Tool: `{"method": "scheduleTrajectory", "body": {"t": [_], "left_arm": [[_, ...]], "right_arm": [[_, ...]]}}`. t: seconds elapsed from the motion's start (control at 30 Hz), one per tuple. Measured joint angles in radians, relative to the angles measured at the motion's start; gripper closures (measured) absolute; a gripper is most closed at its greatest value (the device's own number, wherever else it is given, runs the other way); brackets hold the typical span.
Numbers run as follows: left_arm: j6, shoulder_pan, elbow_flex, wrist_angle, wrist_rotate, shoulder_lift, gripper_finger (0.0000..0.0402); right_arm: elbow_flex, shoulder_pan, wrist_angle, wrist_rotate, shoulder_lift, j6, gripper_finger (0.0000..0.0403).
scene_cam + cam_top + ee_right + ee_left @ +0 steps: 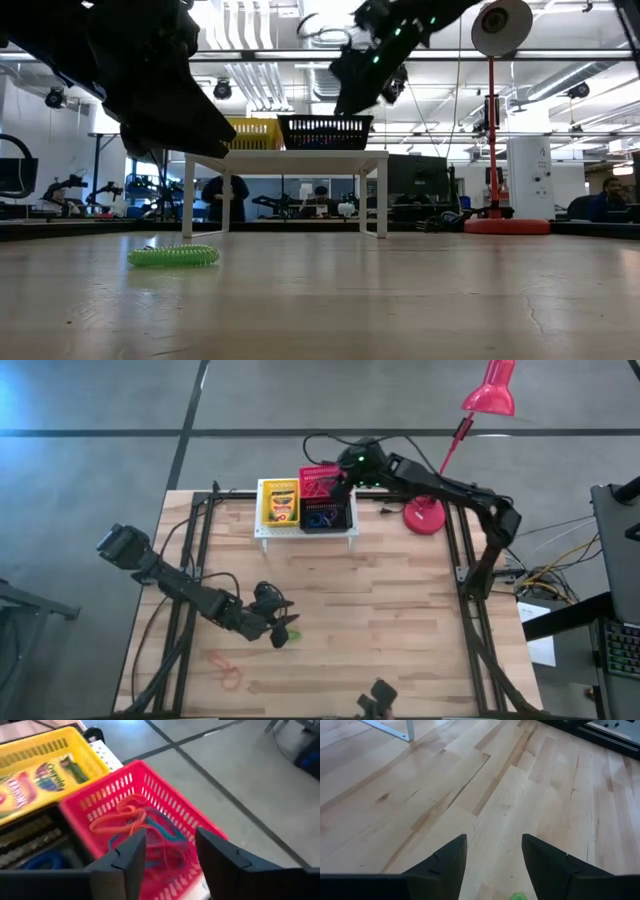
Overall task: Pick & Place Office Desk Supplies
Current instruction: Put the orange rubber band into the red bin
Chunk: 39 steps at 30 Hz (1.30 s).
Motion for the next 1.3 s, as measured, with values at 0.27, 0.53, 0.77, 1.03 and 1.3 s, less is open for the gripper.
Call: {"method": "scheduleTrajectory", "body": {"t": [0.27, 0.53, 0.77, 1.03, 1.3], "left_arm": [[0.000, -0.008, 0.013, -0.030, 0.077, -0.003, 0.0212], [-0.258, -0.095, 0.150, -0.514, 0.387, -0.007, 0.0242], [-0.677, -0.245, 0.204, -0.786, 0.631, -0.007, 0.0261], [-1.023, -0.395, 0.196, -0.890, 0.727, -0.008, 0.0264], [-1.121, -0.421, 0.174, -0.987, 0.727, -0.007, 0.0264]], "right_arm": [[-0.052, 0.120, -0.137, 0.000, -0.157, -0.035, 0.0213], [-0.320, 0.462, 0.045, 0.039, -0.322, -0.006, 0.0232], [-0.606, 0.738, 0.397, 0.181, -0.379, 0.021, 0.0245], [-0.747, 0.826, 0.604, 0.244, -0.381, 0.045, 0.0255], [-0.764, 0.819, 0.624, 0.245, -0.381, 0.053, 0.0258]]}}
